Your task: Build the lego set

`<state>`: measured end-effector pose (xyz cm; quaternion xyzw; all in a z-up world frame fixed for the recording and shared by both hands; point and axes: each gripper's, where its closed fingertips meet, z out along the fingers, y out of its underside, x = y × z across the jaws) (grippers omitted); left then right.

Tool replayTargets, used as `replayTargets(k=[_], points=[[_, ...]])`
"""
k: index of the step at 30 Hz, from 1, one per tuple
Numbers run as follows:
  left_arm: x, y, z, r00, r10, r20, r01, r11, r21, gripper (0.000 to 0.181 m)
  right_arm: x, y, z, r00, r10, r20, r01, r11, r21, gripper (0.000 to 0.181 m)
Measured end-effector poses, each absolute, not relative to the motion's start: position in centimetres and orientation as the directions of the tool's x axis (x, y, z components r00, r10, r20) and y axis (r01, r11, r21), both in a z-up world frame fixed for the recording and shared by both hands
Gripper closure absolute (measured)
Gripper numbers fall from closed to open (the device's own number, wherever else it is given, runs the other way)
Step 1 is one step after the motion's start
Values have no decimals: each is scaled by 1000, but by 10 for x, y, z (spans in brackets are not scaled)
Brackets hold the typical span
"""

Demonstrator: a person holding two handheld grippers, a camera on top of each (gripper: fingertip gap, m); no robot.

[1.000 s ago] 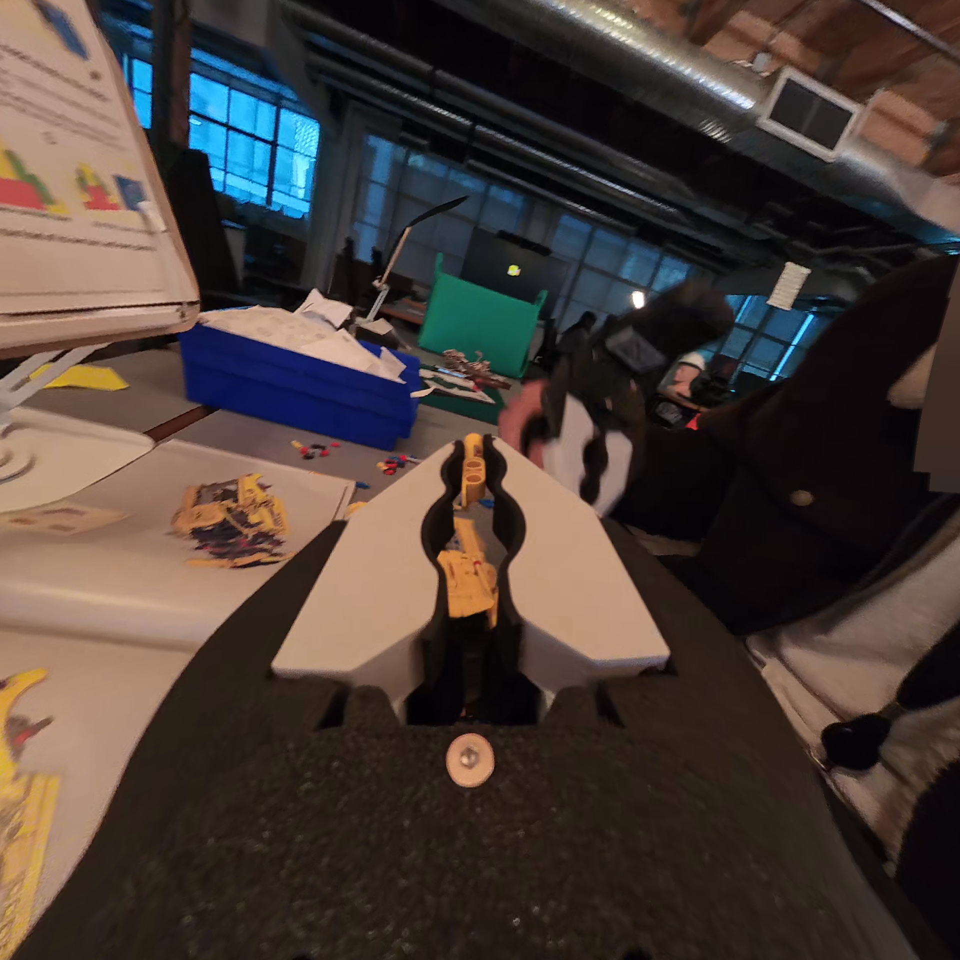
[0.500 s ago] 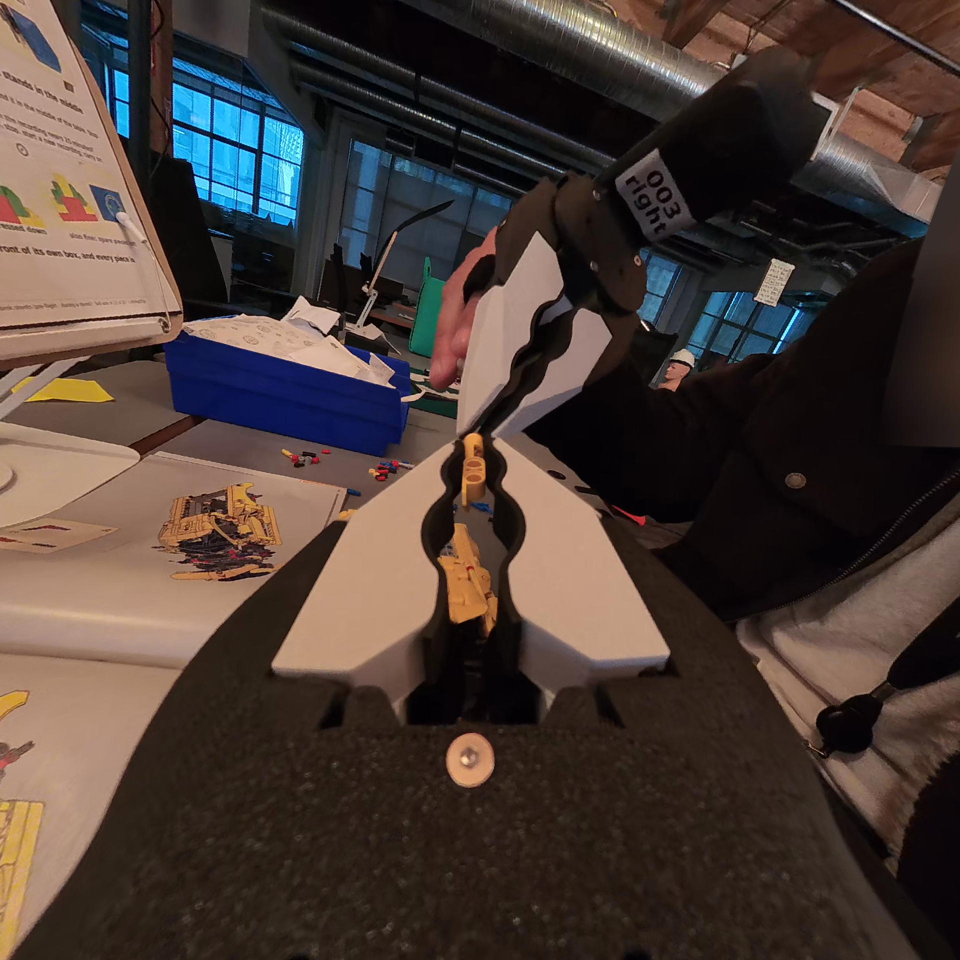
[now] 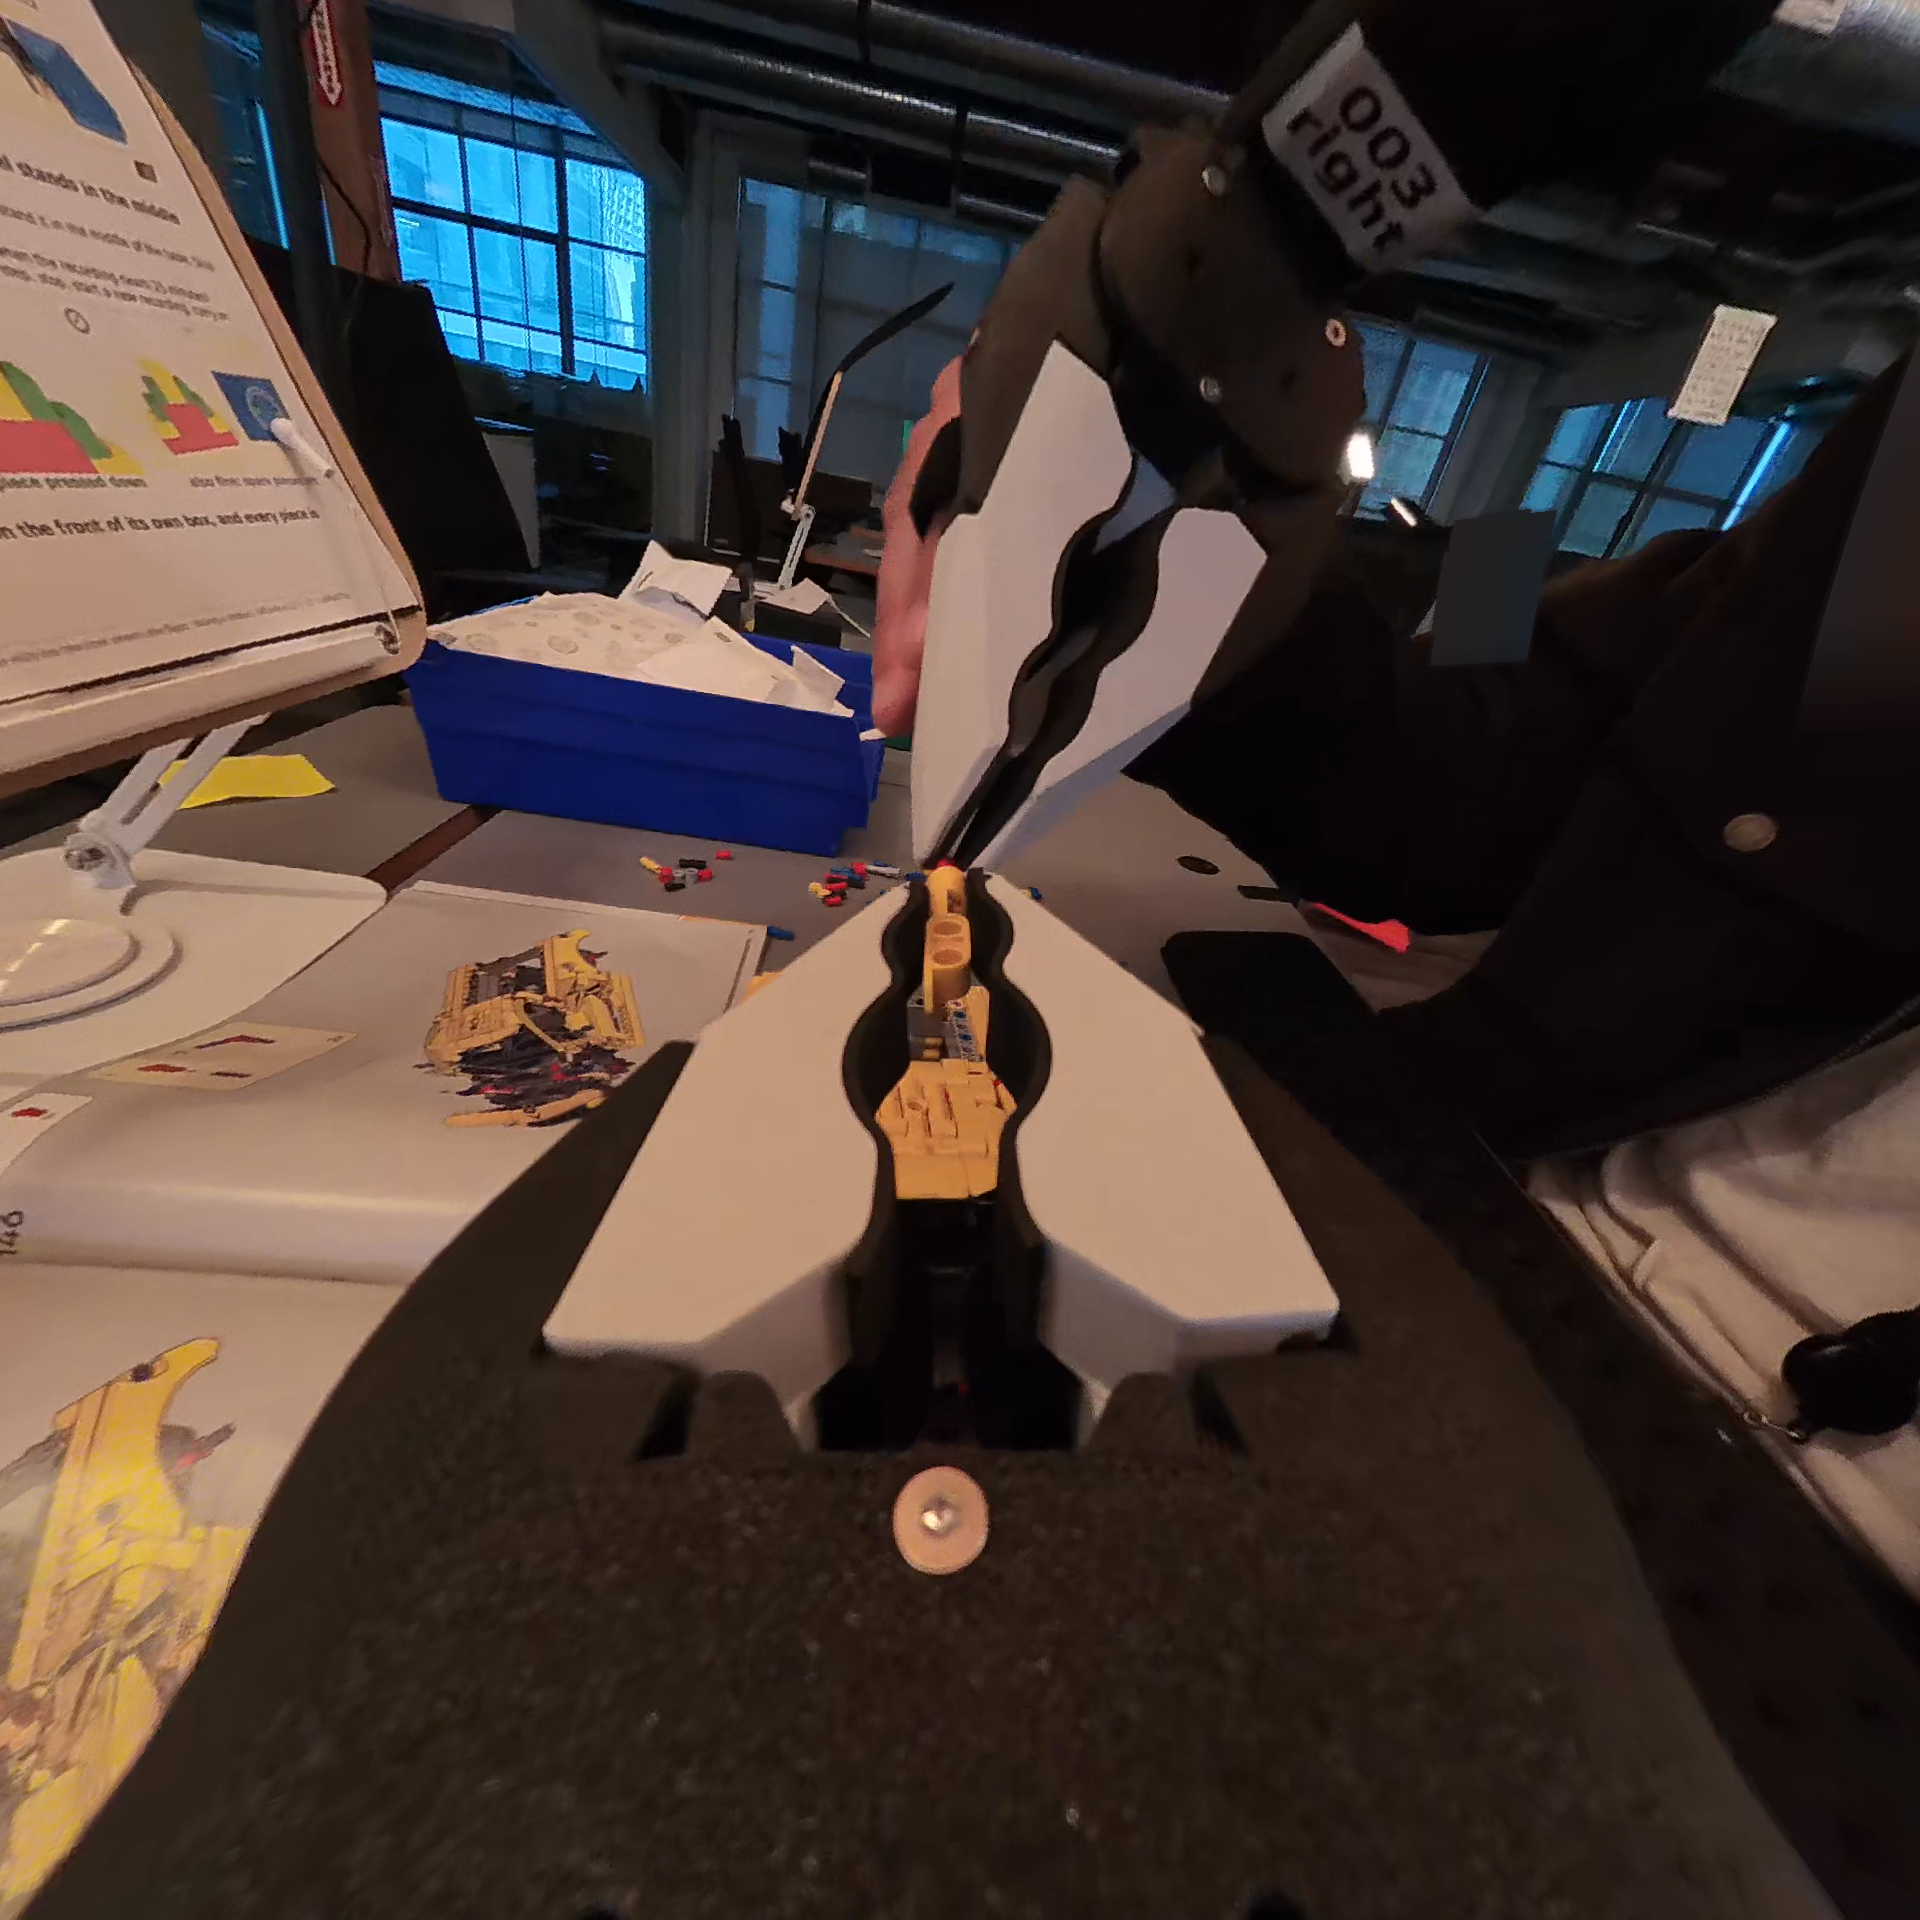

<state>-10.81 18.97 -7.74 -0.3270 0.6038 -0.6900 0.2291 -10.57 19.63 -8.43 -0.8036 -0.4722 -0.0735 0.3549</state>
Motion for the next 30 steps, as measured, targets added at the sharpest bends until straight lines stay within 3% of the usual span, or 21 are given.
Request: replayTargets(k=[5,13,19,25,30], points=[[-110,185,-75,-685,-717,128,-51,-128,-990,174,-108,192,-82,540,731,417,803,-299,-515,180],[-106,176,-87,-636,-772,-12,-91,91,-992,174,-106,186,-99,498,778,382,839,-323,-437,180],[-104,174,-102,-607,-789,-97,-150,234,-961,174,-104,184,-113,525,779,343,815,-343,-467,180],[-105,184,-80,-610,-793,17,-81,41,-996,174,-97,187,-97,615,726,309,692,-308,-653,181],[-113,189,-45,-672,-723,159,39,-249,-968,174,-107,187,-52,726,678,118,246,-95,-965,181]])
